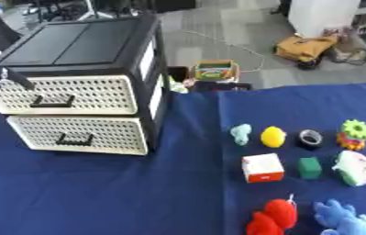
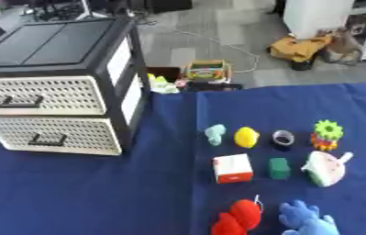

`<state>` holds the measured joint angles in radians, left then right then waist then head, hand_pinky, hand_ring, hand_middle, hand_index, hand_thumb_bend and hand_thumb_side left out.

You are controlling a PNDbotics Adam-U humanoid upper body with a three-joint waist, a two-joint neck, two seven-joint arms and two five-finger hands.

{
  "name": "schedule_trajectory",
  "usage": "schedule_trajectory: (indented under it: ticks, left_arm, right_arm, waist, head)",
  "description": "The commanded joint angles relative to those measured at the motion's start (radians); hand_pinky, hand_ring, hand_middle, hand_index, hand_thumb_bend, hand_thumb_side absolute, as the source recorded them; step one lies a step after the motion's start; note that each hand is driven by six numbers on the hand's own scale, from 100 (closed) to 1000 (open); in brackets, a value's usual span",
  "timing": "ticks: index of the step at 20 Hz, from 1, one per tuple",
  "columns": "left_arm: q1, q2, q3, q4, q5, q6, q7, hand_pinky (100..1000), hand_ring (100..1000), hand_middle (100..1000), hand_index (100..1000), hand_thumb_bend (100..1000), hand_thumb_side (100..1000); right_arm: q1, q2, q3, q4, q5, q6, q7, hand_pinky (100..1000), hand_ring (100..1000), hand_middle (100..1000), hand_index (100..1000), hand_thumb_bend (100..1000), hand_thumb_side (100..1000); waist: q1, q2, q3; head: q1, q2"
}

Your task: Pick up objects from table and place into drawer.

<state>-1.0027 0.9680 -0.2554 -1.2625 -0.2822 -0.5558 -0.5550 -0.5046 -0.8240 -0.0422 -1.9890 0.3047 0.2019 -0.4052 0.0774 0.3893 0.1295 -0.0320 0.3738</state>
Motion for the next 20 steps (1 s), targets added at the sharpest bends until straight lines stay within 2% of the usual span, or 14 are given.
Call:
schedule_trajectory:
  ticks: [1, 6, 20]
  left_arm:
    - [-0.020, 0.026, 0.016, 0.017, -0.014, -0.351, -0.352, 100, 100, 100, 854, 890, 1000]
    - [-0.026, 0.011, 0.008, 0.035, -0.038, -0.351, -0.352, 100, 100, 100, 880, 884, 1000]
    - [-0.062, -0.032, 0.017, 0.102, -0.087, -0.351, -0.352, 100, 100, 100, 877, 870, 1000]
  right_arm:
    - [-0.009, -0.036, -0.011, -0.011, -0.006, -0.002, -0.004, 739, 657, 546, 761, 100, 840]
    - [-0.010, -0.034, -0.012, -0.011, -0.006, -0.001, -0.007, 739, 657, 545, 761, 100, 841]
    - [-0.010, -0.029, -0.012, -0.011, -0.007, -0.001, -0.005, 739, 656, 541, 760, 100, 843]
  waist:
    - [-0.004, -0.017, -0.002]
    - [-0.006, -0.010, -0.006]
    - [-0.009, 0.001, -0.014]
  head:
    - [0.005, -0.007]
    - [0.008, -0.013]
    - [0.018, -0.029]
